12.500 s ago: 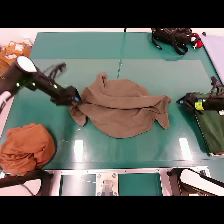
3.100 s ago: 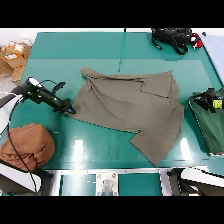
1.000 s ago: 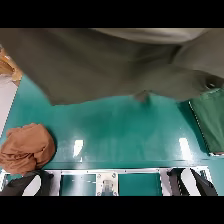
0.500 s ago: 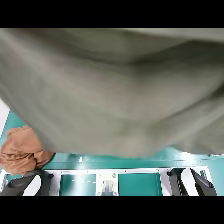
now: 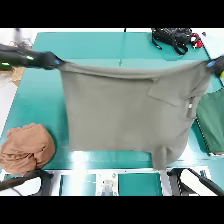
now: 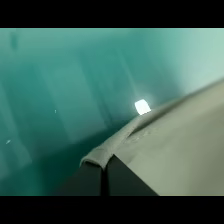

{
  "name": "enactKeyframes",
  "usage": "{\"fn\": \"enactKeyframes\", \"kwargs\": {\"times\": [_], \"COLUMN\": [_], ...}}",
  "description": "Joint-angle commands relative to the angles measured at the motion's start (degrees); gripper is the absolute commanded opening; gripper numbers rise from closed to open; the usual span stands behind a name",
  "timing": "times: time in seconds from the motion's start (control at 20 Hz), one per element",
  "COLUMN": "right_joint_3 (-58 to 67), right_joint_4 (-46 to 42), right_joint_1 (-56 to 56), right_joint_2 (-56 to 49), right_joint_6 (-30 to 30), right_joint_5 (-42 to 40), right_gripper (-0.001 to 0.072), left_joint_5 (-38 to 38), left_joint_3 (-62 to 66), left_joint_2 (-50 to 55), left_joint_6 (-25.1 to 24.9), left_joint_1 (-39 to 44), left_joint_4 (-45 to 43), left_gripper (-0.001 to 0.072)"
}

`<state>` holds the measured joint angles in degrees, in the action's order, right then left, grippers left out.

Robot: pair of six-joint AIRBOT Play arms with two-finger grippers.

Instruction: Fold the shirts.

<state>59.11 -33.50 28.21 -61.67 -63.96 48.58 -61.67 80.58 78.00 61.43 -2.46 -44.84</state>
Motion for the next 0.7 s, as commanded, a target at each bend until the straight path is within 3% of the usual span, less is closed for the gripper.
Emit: {"fn": "enactKeyframes", "kwargs": {"times": [0.0, 0.25, 0.4, 0.65], "right_joint_3": [-2.19, 15.21, 25.27, 34.32], "right_joint_4": [3.93, 8.94, 12.52, 12.5], "right_joint_1": [-3.74, -4.92, -6.21, -8.07], "right_joint_2": [-15.26, -33.81, -39.1, -42.27], "right_joint_6": [4.83, 5.95, 5.92, 5.7], "right_joint_5": [-7.02, -4.72, -4.44, -5.55], "right_gripper": [0.0017, 0.0018, 0.0018, 0.0018], "left_joint_5": [10.23, 18.08, 23.15, 24.83], "left_joint_3": [-0.44, 7.34, 11.04, 13.55], "left_joint_2": [12.33, 18.34, 18.99, 19.04], "left_joint_6": [-0.11, 1.22, 1.31, 1.75], "left_joint_1": [3.41, 3.41, 3.13, 1.09], "left_joint_4": [0.55, -0.02, -0.28, -0.57], "left_gripper": [0.0021, 0.0021, 0.0021, 0.0021]}}
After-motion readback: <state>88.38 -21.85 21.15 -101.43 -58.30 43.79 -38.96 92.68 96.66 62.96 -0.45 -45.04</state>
